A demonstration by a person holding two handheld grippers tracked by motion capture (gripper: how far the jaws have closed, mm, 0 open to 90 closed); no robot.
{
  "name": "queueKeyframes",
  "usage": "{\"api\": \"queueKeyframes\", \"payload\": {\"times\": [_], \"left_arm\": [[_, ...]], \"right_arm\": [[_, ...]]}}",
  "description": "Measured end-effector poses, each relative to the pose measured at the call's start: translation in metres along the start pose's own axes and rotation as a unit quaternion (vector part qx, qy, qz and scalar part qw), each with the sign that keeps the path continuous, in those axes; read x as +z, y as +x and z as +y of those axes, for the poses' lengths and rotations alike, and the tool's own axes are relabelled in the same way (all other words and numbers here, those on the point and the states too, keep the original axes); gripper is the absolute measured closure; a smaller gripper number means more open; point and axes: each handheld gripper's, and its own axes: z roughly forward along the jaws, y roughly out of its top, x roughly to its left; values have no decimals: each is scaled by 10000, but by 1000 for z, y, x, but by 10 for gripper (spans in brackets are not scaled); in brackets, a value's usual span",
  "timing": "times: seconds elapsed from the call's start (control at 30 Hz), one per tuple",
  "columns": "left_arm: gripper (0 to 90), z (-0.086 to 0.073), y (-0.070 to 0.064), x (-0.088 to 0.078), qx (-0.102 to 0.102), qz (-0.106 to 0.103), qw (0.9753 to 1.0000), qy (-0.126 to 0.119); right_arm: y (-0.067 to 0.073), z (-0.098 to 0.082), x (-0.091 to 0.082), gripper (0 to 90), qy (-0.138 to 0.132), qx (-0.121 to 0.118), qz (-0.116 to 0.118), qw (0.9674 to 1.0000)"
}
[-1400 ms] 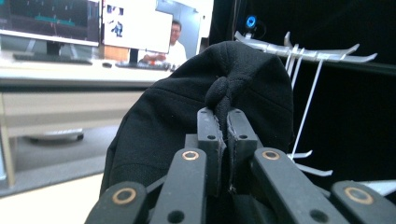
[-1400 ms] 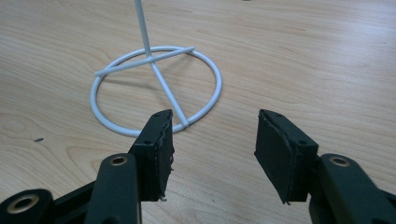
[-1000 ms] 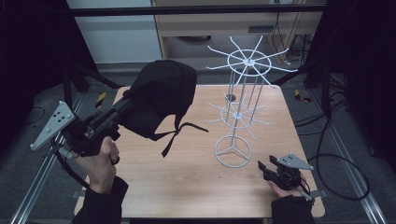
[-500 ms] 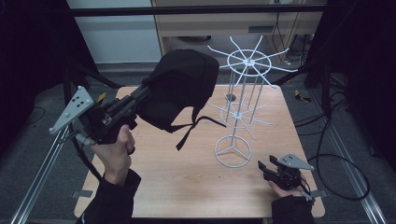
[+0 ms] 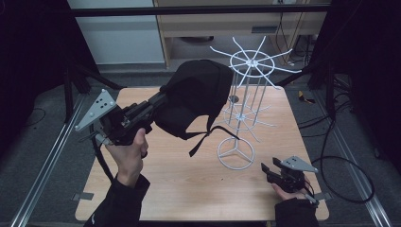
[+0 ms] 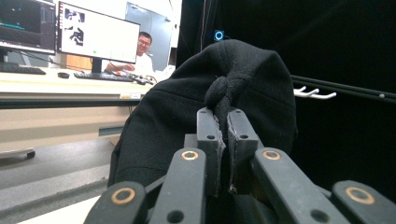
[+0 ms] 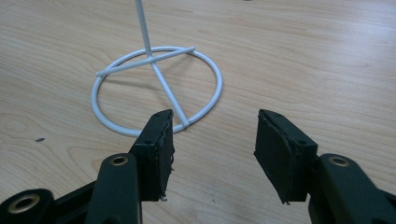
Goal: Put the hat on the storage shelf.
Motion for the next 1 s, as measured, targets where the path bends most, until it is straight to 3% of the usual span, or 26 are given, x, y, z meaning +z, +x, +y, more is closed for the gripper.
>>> {"api": "queueKeyframes", "payload": {"times": [0.33,0.67,1.0], "left_arm": [[818,-17,0,5,73,-9,9994,329],[810,-38,-4,18,158,-50,9972,732],[672,-49,-6,23,368,11,9952,910]], "right_arm": [[0,0,1,466,19,-17,-2,10000],[1,0,0,465,33,-9,-4,10000],[1,0,1,465,46,20,15,10000]]}}
